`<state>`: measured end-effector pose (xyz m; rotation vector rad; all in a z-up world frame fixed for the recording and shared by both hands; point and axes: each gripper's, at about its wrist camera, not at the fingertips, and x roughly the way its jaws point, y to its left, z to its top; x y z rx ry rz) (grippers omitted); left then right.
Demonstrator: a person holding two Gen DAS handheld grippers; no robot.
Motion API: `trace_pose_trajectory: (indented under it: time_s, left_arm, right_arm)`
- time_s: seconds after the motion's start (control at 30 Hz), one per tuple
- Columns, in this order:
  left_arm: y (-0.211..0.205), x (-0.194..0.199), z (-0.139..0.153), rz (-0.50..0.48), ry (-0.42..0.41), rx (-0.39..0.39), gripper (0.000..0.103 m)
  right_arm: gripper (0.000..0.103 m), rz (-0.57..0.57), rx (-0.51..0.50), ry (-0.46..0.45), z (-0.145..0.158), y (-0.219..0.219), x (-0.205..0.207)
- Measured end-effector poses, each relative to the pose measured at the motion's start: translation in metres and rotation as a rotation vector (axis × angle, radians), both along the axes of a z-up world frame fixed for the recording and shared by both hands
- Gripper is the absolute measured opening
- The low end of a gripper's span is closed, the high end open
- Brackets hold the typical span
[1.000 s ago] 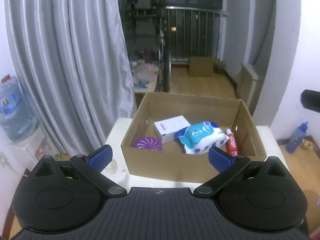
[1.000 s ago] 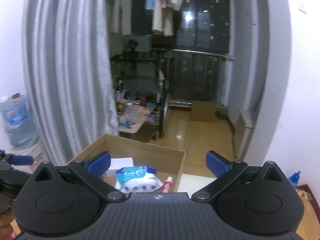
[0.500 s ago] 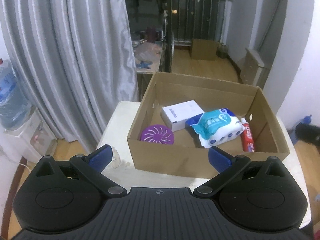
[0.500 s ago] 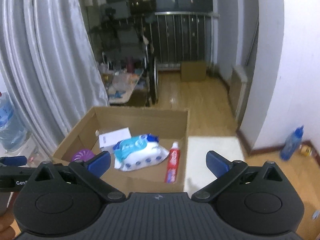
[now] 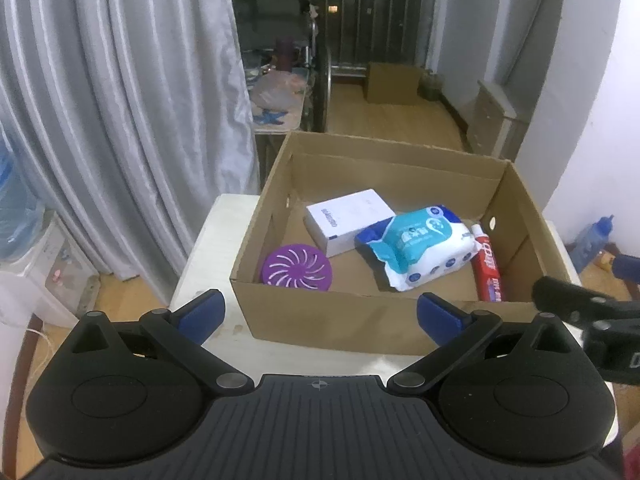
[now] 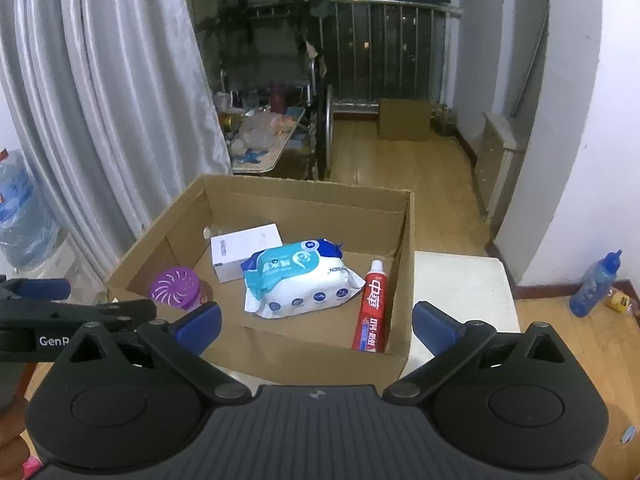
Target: Organize objects
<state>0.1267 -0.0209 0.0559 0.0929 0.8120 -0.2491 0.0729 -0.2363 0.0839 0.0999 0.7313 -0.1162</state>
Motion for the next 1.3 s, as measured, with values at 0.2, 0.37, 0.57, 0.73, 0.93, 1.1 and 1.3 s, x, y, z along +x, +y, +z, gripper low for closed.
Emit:
trace_pose_trajectory:
  time_s: [0.2, 0.37, 0.57, 0.73, 0.93, 1.1, 1.3]
  left_arm:
    - [-0.002, 0.001, 0.002, -0.013, 0.001, 0.003, 0.103]
    - [-0.005, 0.001, 0.002, -0.017, 0.003, 0.001, 0.103]
    - [-0.009, -0.002, 0.003, -0.015, 0.000, 0.006, 0.103]
    - [-0.010, -0.003, 0.004, -0.013, -0.003, 0.012, 0.103]
    - [-0.011, -0.004, 0.005, -0.013, -0.005, 0.015, 0.103]
    - [-0.010, -0.004, 0.005, -0.014, -0.006, 0.017, 0.103]
    - [-0.011, -0.004, 0.006, -0.014, -0.008, 0.022, 0.103]
  right_arm:
    - [0.103, -0.010, -0.007, 0.012, -0.002, -0.002, 0.001]
    - [0.103, -0.025, -0.002, 0.028, -0.004, -0.006, 0.003]
    - [0.103, -0.034, 0.008, 0.033, -0.006, -0.009, 0.000]
    - [0.103, -0.042, 0.015, 0.034, -0.006, -0.010, -0.001]
    - [0.103, -0.046, 0.020, 0.037, -0.007, -0.011, -0.003]
    - [0.103, -0.047, 0.020, 0.037, -0.006, -0.012, -0.003]
    - [0.103, -0.048, 0.023, 0.040, -0.006, -0.012, -0.003]
